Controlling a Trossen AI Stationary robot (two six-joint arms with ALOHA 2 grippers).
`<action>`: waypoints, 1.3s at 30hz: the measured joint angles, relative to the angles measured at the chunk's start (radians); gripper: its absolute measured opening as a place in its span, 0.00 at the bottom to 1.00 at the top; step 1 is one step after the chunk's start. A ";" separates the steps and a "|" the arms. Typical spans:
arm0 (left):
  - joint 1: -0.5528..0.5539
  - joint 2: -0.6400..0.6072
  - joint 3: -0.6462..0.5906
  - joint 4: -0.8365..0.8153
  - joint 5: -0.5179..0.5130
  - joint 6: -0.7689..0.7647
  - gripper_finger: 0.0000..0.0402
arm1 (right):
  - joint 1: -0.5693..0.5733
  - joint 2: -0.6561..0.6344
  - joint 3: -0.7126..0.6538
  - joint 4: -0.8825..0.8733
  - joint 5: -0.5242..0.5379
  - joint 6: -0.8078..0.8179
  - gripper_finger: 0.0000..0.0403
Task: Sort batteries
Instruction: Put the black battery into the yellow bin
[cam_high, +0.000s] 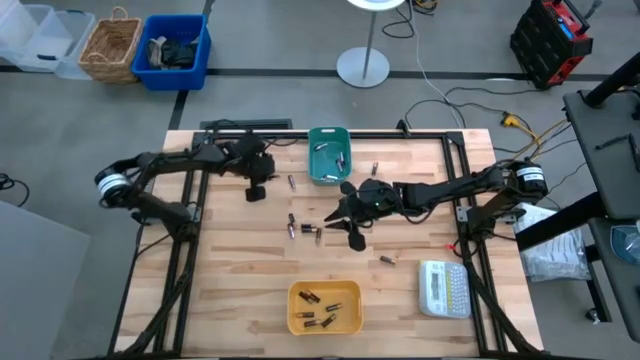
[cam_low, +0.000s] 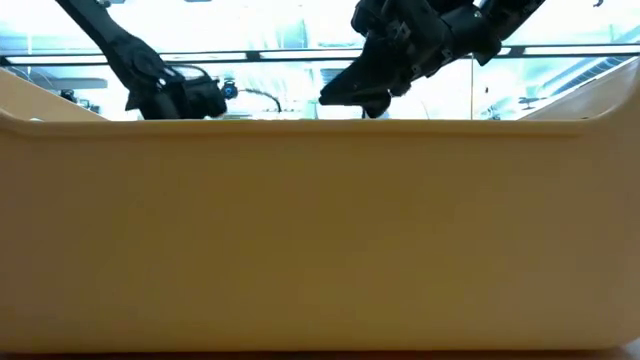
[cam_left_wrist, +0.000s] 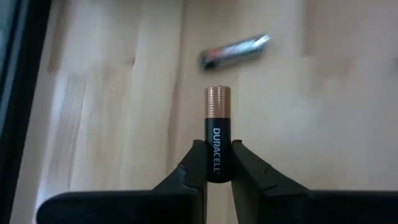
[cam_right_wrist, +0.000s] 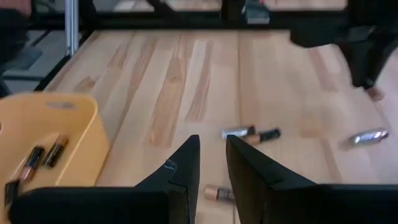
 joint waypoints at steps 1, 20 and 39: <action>-0.014 -0.024 -0.003 0.002 0.017 -0.009 0.05 | 0.000 0.002 0.000 0.016 0.024 -0.004 0.19; -0.492 -0.258 -0.008 0.283 0.015 -0.173 0.05 | 0.000 0.004 0.000 0.129 0.219 -0.030 0.40; -0.644 -0.099 -0.003 0.567 -0.275 -0.246 0.05 | 0.000 0.004 0.000 0.181 0.221 -0.047 0.44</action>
